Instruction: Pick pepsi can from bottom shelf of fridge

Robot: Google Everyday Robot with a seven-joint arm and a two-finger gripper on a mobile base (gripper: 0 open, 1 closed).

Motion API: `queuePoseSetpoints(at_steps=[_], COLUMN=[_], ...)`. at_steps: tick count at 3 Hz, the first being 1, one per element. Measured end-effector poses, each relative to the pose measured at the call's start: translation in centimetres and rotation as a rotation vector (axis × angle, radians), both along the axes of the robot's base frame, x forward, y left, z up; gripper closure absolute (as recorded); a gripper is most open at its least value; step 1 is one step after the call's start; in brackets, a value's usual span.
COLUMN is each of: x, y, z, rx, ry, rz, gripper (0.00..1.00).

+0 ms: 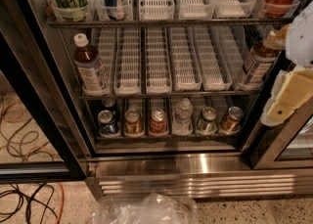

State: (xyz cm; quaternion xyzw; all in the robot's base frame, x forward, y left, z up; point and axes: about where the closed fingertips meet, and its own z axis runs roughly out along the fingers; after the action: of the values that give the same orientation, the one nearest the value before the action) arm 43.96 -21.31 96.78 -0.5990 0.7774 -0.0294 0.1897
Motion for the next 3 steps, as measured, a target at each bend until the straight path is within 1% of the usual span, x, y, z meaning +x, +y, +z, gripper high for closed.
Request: queuePoseSetpoints(at_steps=[1,2,3], x=[-1.4,-1.5,0.0], y=[1.2,3.6,6.2], z=[-3.9,-9.2,-14.3], rx=[0.116,0.196,0.220], ry=[-0.036,-0.063,-0.099], rz=[0.023,0.077,0.122], gripper=[0.00,0.00,0.00])
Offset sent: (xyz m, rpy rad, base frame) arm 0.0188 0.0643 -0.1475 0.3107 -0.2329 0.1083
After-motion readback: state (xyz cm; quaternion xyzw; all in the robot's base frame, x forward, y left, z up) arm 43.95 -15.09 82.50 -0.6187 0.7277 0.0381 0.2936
